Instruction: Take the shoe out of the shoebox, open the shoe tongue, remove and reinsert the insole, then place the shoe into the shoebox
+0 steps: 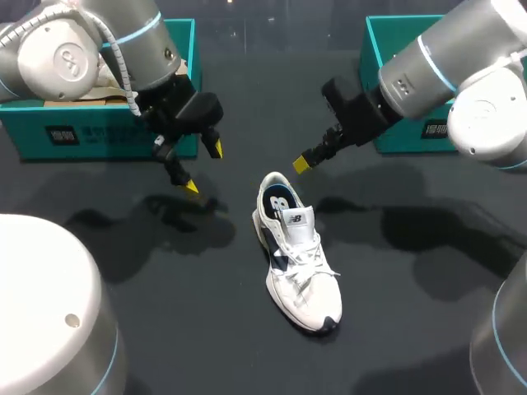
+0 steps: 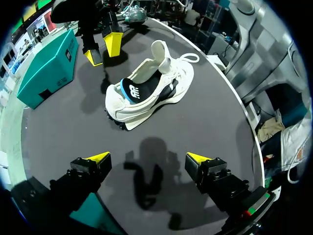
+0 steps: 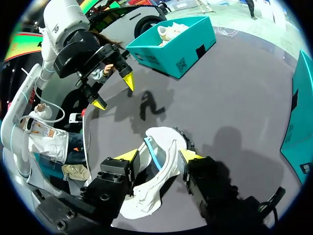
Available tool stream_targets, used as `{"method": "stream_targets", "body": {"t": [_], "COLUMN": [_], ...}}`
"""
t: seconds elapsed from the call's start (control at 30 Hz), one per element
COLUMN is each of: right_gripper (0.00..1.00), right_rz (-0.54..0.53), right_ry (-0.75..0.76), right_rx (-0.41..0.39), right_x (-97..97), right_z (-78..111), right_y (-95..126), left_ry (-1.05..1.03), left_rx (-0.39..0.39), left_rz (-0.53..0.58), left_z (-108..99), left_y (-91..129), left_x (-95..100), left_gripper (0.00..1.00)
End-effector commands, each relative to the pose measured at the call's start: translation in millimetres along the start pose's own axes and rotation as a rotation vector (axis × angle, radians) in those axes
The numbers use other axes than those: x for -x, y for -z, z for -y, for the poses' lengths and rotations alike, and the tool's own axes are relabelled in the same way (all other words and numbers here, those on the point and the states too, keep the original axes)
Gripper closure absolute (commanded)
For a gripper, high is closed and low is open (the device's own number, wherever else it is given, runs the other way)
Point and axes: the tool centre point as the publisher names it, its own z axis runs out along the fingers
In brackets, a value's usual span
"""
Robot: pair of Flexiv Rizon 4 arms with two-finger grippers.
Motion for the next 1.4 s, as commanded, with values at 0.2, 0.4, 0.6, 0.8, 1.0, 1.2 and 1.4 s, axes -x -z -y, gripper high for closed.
{"method": "stream_targets", "body": {"t": [0.2,0.4,0.6,0.8,1.0,1.2,1.4], "right_gripper": [0.8,1.0,1.0,1.0,1.0,1.0,1.0], "right_rz": [0.151,0.232,0.317,0.337,0.337,0.38,0.508], "right_ry": [-0.11,-0.181,-0.253,-0.27,-0.27,-0.303,-0.323], "right_rx": [-0.149,-0.147,-0.138,-0.122,-0.122,-0.131,-0.109], "right_x": [-12.5,-28.3,-44.9,-46.4,-46.4,-55.9,-71.5], "right_z": [-4.3,-3.9,-3.5,-3.0,-3.0,1.3,21.9], "right_y": [19,23,19,19,19,-3,-23], "left_ry": [-0.061,-0.125,-0.219,-0.219,-0.219,-0.219,-0.229], "left_rx": [-0.013,-0.025,-0.024,-0.024,-0.024,-0.024,-0.023], "left_rz": [-0.029,-0.048,-0.048,-0.048,-0.048,-0.048,-0.062], "left_z": [-21,-32,-49,-49,-49,-49,-57], "left_y": [37,62,92,92,92,92,94], "left_x": [2.8,3.3,2.2,2.2,2.2,2.2,0.6], "left_gripper": [0.0,0.0,0.0,0.0,0.0,0.0,0.0]}}
